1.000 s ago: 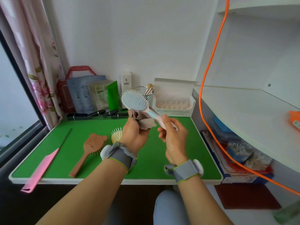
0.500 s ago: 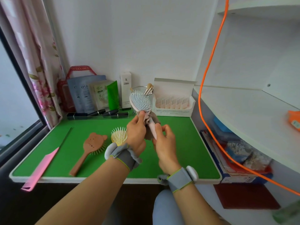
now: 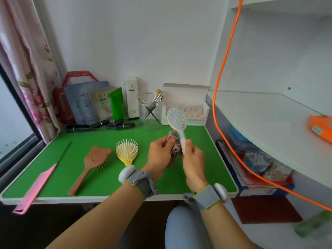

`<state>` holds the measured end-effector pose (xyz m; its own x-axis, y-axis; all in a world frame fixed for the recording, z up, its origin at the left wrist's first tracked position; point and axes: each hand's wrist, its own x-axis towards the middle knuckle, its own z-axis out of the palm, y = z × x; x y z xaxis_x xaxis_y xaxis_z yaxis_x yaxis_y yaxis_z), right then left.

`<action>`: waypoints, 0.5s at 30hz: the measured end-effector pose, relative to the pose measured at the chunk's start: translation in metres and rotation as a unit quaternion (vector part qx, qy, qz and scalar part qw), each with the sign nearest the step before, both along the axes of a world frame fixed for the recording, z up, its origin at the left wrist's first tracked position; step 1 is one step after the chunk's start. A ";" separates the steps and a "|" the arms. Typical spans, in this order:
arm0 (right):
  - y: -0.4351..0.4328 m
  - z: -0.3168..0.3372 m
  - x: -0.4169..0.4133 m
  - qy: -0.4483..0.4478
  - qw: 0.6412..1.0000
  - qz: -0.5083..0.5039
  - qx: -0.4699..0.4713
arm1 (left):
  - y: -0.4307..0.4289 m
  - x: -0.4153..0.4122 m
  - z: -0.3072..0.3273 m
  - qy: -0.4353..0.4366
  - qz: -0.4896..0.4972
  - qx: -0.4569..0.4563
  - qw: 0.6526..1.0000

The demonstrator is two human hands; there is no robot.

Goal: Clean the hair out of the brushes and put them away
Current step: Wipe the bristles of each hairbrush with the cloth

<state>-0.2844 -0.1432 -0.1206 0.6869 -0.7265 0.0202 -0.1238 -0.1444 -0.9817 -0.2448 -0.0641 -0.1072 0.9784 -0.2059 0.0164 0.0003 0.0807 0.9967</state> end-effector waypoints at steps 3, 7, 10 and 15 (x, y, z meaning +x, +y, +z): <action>-0.013 -0.006 -0.014 0.040 0.999 0.000 -0.008 | -0.003 0.003 -0.006 0.000 0.004 0.046 0.999; -0.027 -0.013 -0.026 0.096 0.994 0.012 -0.041 | -0.006 0.004 -0.011 -0.027 -0.005 0.126 0.992; -0.035 -0.014 -0.030 0.121 0.990 0.017 -0.068 | -0.008 0.005 -0.014 -0.083 -0.003 0.212 0.974; -0.042 -0.009 -0.037 0.162 0.980 0.031 -0.108 | -0.008 0.005 -0.015 -0.123 -0.010 0.257 0.959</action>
